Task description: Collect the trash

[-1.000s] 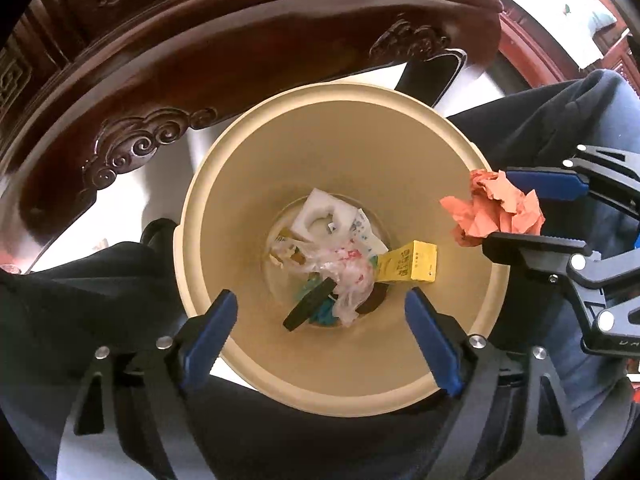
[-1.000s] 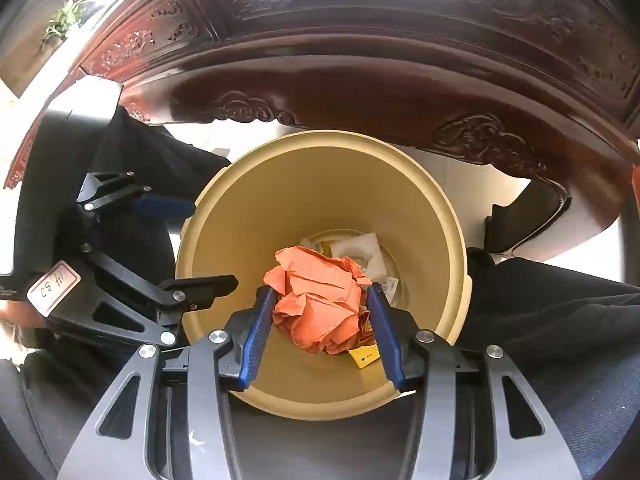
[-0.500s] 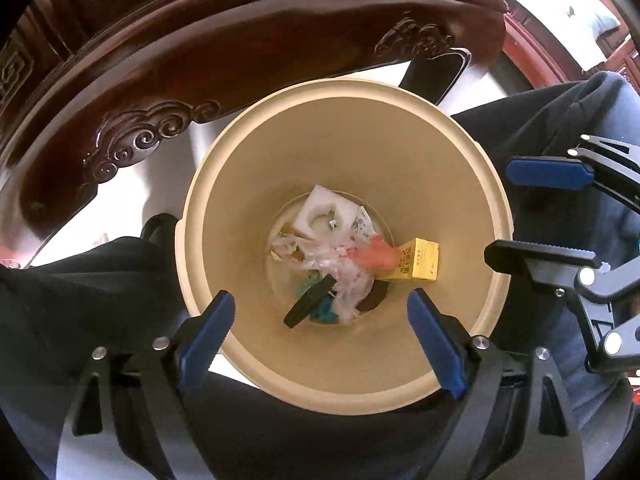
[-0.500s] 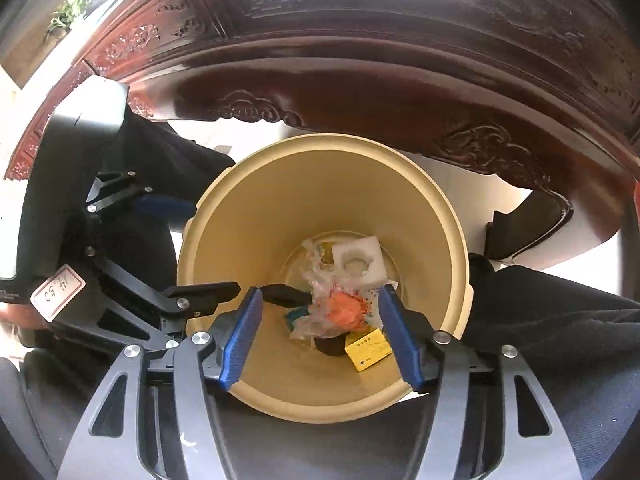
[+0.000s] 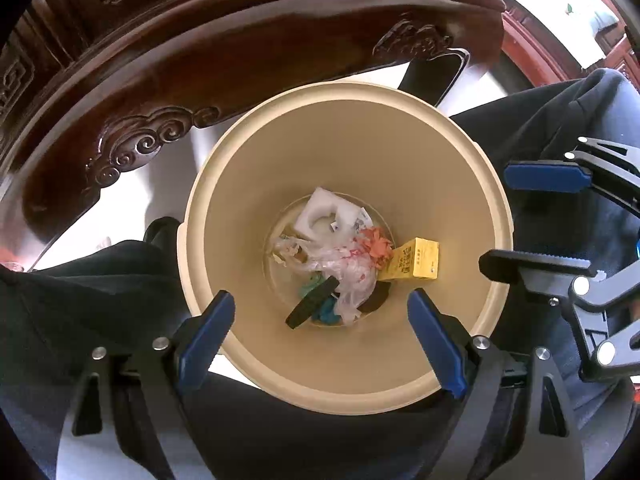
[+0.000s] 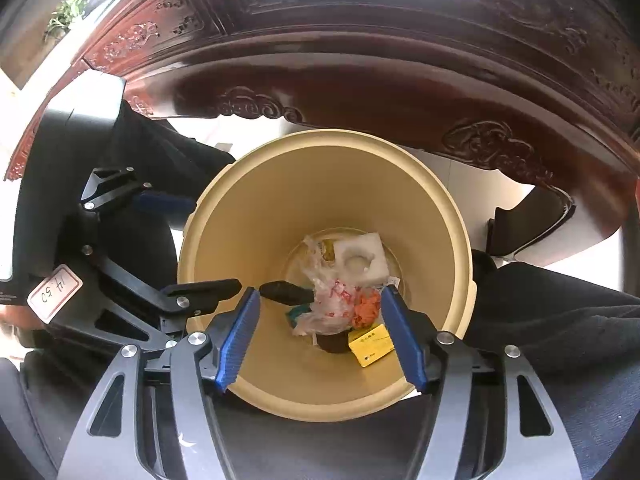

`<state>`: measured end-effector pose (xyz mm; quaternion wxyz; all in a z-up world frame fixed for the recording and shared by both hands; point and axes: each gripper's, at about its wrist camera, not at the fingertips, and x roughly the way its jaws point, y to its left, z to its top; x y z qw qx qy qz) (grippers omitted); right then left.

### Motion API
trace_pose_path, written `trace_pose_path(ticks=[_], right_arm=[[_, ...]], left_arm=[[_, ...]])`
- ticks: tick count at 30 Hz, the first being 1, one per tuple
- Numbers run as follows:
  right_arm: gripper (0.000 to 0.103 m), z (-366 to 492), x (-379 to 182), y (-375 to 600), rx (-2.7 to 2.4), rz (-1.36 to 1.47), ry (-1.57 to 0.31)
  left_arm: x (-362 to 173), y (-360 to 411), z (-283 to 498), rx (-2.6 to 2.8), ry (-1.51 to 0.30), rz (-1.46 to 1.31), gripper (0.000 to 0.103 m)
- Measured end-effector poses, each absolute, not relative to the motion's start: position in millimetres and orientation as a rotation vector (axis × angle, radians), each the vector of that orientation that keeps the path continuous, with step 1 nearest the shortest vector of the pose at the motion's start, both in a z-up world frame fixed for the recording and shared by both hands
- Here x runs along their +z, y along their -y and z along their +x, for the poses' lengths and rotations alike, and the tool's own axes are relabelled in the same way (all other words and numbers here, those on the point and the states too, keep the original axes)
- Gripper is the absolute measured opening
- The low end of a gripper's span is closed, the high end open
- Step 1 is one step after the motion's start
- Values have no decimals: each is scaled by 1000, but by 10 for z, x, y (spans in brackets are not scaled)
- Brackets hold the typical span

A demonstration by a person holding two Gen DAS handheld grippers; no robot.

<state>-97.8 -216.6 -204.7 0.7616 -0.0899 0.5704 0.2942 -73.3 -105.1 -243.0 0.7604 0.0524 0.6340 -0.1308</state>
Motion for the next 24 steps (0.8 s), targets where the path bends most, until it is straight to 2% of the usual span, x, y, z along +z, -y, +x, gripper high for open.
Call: trace_pose_path(ticks=[11,16,20,24], right_arm=[[65,-1005,-1745,2183,645,-191,-1149],[69,-915,-1305,2141,632,-228,-994],[73,-810,-922,2167,612,-207,-869],[80,-714,-530,2216,572,-166,-746]], left_arm=[[-2079,1009,-725,-265,-1279,85,88],[-1517,967,-581,-205,-1099,105,88],[-1055,891,-479,-133,-950,122,98],[-628,797,-388,-54,-824,133,99]])
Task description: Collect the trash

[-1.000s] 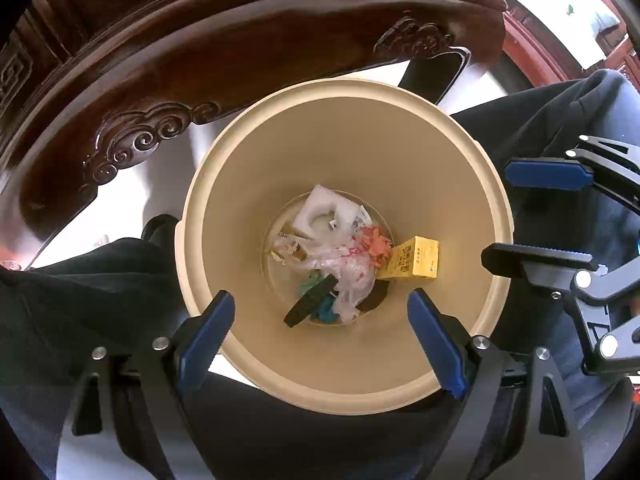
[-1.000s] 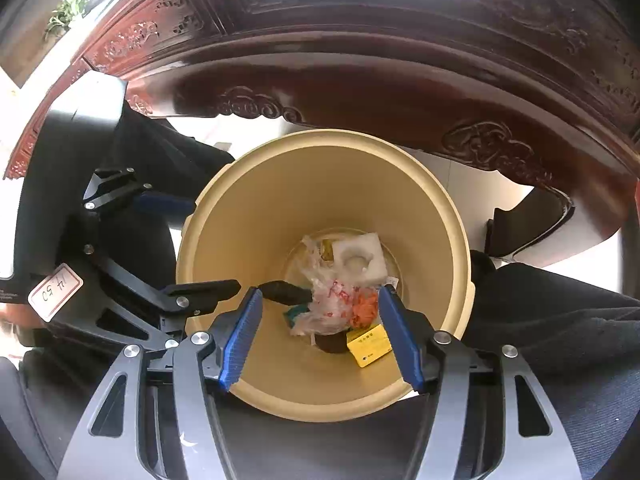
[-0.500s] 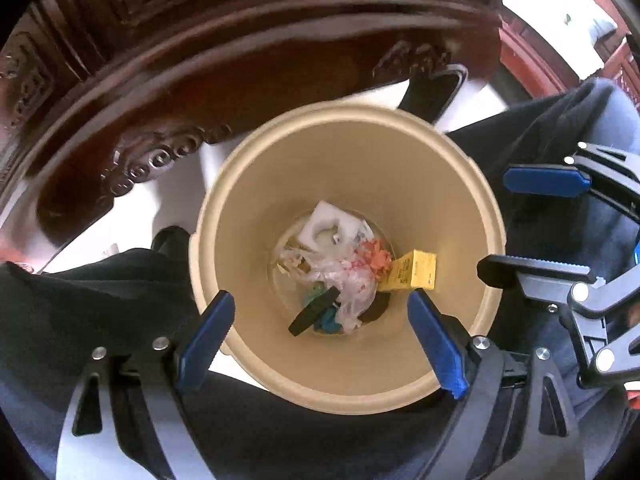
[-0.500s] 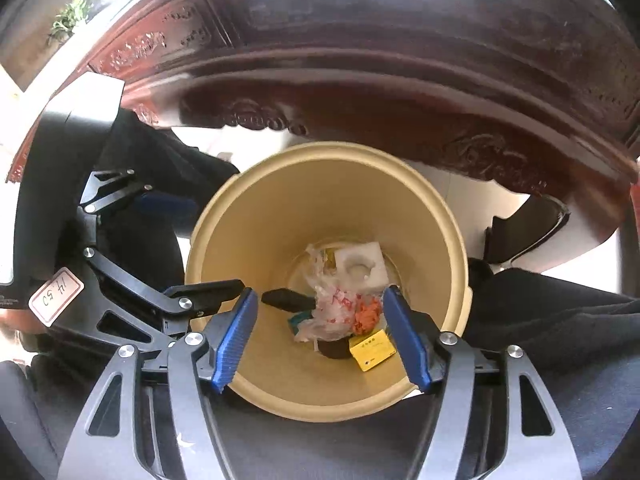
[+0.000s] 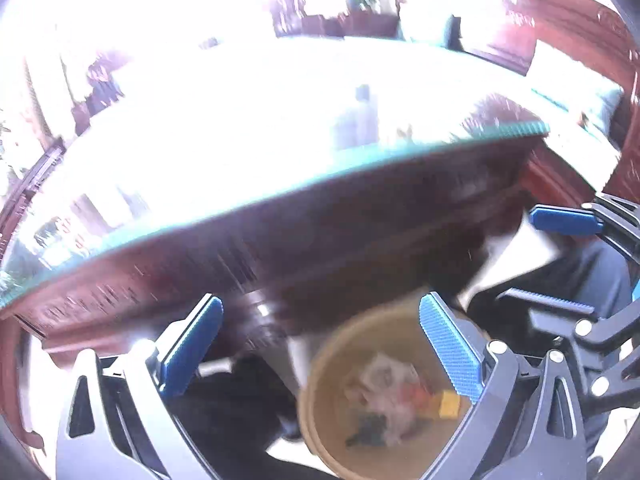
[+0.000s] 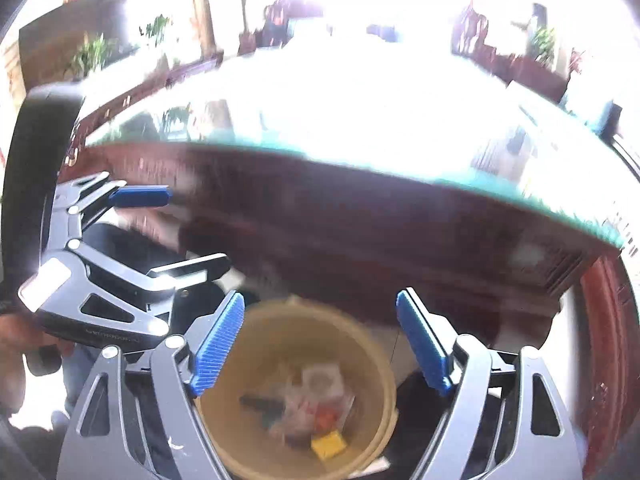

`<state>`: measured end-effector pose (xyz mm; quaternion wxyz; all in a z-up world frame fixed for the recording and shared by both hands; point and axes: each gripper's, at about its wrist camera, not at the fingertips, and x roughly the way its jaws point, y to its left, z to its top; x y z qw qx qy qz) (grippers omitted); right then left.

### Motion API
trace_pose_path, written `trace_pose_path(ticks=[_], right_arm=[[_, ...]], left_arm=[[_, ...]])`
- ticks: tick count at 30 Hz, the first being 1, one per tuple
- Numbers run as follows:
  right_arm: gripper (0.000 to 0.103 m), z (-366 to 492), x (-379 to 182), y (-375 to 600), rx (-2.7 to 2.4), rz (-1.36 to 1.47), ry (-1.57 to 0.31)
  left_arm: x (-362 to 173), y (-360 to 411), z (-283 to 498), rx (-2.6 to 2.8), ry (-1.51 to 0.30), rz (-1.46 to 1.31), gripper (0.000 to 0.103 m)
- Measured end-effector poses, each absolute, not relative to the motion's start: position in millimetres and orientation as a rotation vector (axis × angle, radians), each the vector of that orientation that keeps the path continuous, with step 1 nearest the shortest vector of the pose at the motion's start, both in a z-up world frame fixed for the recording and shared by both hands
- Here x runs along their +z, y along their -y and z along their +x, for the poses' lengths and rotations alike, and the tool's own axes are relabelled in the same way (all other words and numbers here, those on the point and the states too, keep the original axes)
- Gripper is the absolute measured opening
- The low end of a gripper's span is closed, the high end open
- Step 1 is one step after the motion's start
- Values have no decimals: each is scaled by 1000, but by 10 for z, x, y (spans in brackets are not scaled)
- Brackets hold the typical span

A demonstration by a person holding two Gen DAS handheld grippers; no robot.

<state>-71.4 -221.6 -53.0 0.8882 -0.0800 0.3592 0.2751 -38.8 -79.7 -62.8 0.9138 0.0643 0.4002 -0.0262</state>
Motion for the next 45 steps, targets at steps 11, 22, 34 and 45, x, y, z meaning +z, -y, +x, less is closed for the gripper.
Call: trace_pose_path(ticks=[11,22,34,45], right_arm=[[95,-734,188,2264,531,-17,-445],[95,-580,268,2193,489,-22,-425],[95,-161,207,1968,517,-27,-463],[95,303,253,1862,501,-41,-493]], left_arm=[[21,606,-252,80,-610,9,99],[220,588,-152,171,-539,11,99],[184,323,263,204,-531,-20,99],[153,26,790,257,-541,-53,99]])
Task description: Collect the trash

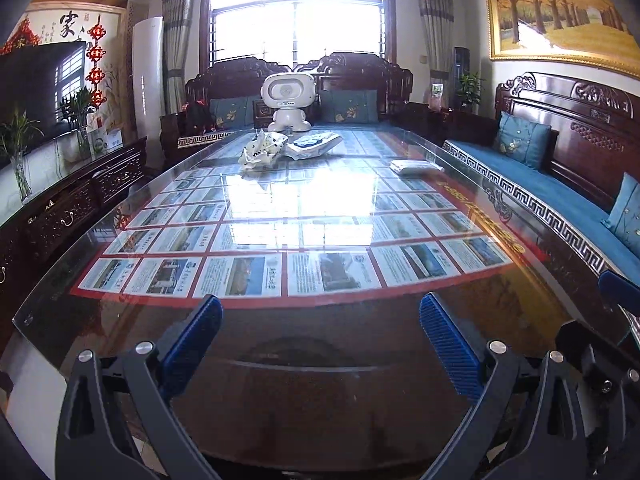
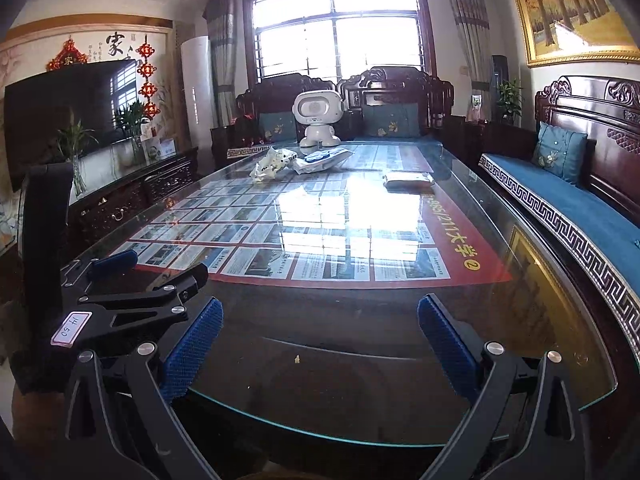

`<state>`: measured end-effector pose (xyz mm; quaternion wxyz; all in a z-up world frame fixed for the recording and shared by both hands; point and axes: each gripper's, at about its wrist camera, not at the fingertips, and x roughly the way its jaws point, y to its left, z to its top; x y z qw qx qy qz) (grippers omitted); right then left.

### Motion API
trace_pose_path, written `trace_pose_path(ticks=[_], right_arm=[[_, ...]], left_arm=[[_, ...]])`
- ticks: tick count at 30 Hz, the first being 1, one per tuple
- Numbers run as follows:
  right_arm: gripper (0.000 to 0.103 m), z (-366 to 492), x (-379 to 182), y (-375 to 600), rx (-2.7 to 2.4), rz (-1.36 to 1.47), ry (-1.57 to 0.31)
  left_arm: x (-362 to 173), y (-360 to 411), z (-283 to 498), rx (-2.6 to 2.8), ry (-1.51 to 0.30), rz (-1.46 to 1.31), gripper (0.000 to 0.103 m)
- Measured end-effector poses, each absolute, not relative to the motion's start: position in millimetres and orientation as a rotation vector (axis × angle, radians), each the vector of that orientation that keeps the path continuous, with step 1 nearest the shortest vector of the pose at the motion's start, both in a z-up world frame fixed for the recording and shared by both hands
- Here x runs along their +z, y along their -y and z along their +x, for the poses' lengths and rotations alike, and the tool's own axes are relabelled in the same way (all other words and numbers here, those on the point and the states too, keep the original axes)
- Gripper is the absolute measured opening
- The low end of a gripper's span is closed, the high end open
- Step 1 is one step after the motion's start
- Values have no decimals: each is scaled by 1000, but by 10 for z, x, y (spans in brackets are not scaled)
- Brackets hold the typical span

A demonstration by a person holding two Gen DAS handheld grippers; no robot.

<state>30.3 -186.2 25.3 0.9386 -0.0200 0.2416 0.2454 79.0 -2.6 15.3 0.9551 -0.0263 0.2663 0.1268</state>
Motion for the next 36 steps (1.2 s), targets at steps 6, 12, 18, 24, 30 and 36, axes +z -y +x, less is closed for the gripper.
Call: trace_pose_path(ticks=[6,12,18,24,30,36], right_arm=[[95,752,250,1758,453,-71,-481],[95,1228,253,1718,385,-73,-408],[95,1654,134,1636,367,-74,-450],[95,1968,-10,1668,371,-15,-567],[95,2122,-26,1680,362,-14,-627],[95,2236,-87,1640,351,-15,-698]], left_arm=[[184,-178,1228,310,-501,-51,99],[273,-370,1700,342,-447,-105,99],[215,-545,2084,362,-472,-155,99],[-29,-615,2367,352,-601,-158,99],[-90,-686,2484,348,-669,-177,99],[-225,-669,2672,317,-779,-188,99]])
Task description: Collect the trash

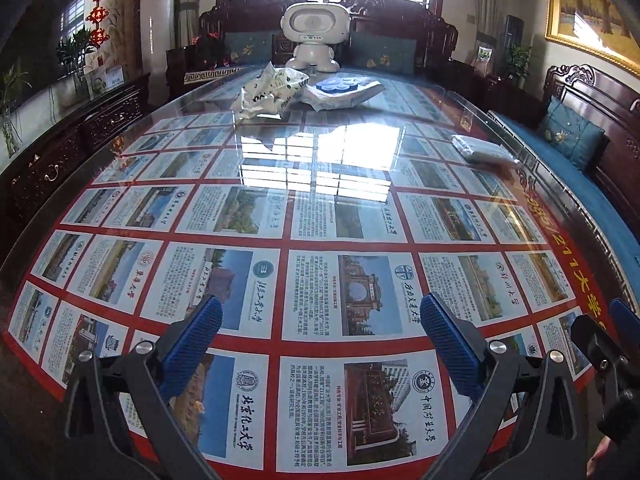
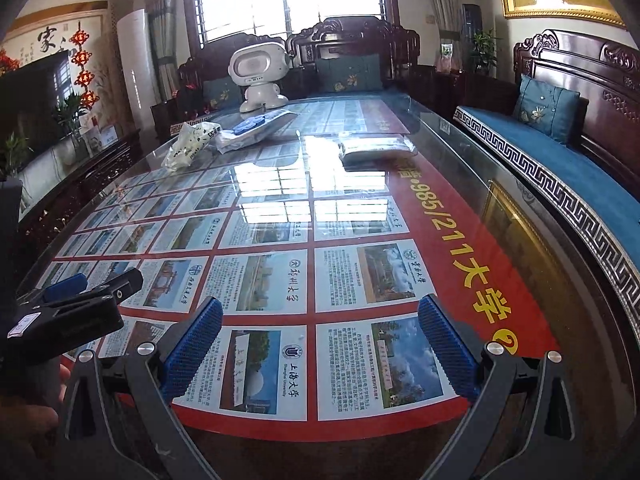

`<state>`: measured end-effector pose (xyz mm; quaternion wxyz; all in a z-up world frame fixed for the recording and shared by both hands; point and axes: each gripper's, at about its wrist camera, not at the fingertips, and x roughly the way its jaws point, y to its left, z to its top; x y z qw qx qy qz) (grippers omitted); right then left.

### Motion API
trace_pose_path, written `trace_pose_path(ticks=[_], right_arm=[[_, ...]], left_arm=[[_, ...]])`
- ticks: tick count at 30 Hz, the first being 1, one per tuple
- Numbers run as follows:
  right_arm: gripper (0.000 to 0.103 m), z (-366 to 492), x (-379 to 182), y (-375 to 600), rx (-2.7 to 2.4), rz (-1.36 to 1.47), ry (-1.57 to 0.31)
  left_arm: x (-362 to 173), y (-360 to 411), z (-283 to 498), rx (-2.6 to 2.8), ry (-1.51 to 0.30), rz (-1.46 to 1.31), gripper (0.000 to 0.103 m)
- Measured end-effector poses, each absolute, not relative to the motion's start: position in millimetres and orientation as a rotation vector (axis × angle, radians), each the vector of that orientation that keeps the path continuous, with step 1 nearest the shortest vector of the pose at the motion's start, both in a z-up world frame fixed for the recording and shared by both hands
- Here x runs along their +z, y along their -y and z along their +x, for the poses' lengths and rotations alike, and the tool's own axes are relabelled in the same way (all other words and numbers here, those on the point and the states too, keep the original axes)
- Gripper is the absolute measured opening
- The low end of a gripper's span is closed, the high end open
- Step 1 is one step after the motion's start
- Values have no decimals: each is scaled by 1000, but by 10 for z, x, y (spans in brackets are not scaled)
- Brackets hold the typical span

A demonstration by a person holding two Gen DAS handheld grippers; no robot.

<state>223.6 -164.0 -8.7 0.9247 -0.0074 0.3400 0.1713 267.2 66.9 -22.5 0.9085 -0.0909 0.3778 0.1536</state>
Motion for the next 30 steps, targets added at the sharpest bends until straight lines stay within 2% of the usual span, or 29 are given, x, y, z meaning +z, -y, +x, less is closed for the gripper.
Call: trace_pose_path(ticks=[11,19,30], right_arm=[[95,2461,-249,1545,362,-31,-840],[95,2563,-383,1544,362,-32,-932],[96,2537,-402,1417,350,-142,-948]], left_arm=[[-367,-666,2821,285,-890,-214,99],[-374,-630,2864,283,-906,-220,99],[-414,-495,2956,278,-954,-116,99]])
